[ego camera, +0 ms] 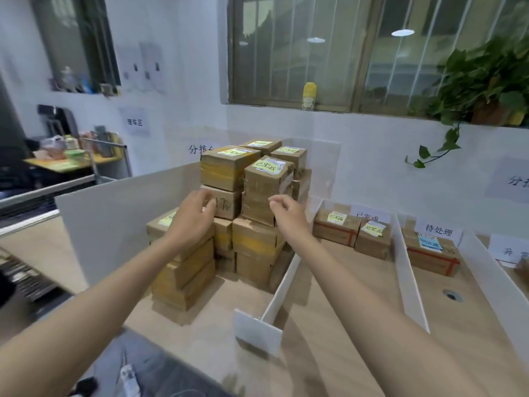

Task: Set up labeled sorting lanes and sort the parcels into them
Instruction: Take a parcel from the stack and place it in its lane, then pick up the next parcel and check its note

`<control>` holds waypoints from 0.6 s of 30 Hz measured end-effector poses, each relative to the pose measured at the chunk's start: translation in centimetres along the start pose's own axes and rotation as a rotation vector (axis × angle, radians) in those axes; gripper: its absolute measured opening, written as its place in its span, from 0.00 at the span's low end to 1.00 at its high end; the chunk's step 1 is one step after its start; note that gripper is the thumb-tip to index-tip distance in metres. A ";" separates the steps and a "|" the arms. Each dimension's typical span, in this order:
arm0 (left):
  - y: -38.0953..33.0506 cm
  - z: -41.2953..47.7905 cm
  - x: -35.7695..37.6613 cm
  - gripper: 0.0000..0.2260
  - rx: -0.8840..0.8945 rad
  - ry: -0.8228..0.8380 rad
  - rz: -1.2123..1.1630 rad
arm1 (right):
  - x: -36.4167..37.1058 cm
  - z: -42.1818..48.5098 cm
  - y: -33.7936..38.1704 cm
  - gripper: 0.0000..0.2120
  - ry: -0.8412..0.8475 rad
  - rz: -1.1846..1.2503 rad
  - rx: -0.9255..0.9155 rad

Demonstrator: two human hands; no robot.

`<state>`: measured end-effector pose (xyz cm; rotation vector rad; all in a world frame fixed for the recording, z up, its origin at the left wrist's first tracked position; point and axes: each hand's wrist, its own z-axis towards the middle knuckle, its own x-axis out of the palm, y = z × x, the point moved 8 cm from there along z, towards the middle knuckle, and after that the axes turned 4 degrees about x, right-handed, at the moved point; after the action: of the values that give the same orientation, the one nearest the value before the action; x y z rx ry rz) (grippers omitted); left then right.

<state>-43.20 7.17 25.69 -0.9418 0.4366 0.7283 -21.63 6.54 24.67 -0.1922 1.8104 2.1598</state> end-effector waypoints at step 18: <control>21.3 3.0 -6.6 0.16 -0.219 0.094 0.154 | 20.5 5.6 -2.8 0.13 0.131 0.018 0.196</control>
<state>-63.13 15.47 19.26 -1.1607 0.5234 0.8872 -39.42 15.55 16.93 -0.2783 2.0900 2.0072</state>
